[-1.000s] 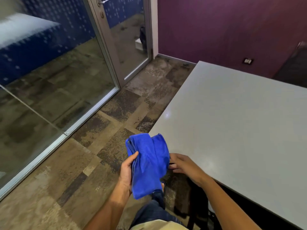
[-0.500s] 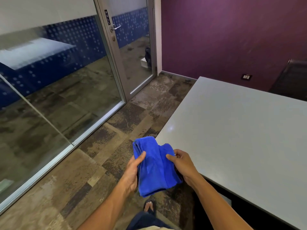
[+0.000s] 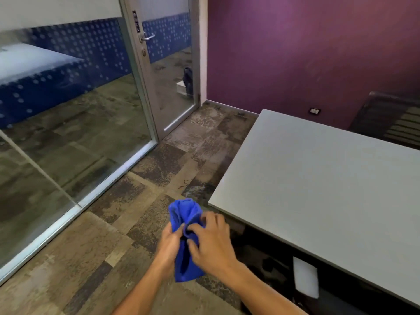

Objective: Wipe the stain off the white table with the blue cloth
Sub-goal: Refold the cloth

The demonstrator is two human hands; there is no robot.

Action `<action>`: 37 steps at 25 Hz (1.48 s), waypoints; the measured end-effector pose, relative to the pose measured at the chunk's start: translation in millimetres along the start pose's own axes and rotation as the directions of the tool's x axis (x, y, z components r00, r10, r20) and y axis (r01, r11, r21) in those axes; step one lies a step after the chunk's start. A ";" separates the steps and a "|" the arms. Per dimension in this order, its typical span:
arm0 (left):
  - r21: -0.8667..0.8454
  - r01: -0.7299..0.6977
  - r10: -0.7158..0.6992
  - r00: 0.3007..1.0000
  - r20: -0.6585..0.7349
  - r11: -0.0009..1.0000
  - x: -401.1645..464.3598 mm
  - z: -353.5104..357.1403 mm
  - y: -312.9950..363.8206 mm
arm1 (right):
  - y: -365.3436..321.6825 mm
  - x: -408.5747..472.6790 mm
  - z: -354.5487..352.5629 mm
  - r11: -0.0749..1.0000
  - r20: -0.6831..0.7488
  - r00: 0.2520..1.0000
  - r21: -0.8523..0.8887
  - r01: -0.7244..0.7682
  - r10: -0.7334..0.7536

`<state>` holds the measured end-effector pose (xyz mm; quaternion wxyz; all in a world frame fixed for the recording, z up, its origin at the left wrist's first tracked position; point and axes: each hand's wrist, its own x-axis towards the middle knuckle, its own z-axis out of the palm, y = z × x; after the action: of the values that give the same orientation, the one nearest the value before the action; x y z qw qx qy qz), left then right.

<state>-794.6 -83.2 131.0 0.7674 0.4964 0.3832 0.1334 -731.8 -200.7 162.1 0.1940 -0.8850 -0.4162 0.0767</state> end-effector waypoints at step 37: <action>-0.216 0.274 -0.213 0.939 0.270 0.937 -21.8 -78.0 -20.6 | -4.5 -51.3 50.6 0.201 0.527 0.799 0.782 -0.589 0.289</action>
<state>-869.1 -54.2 106.5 0.8755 0.3566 0.3255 0.0222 -783.0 -223.2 116.4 0.5684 -0.6761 -0.0458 0.4666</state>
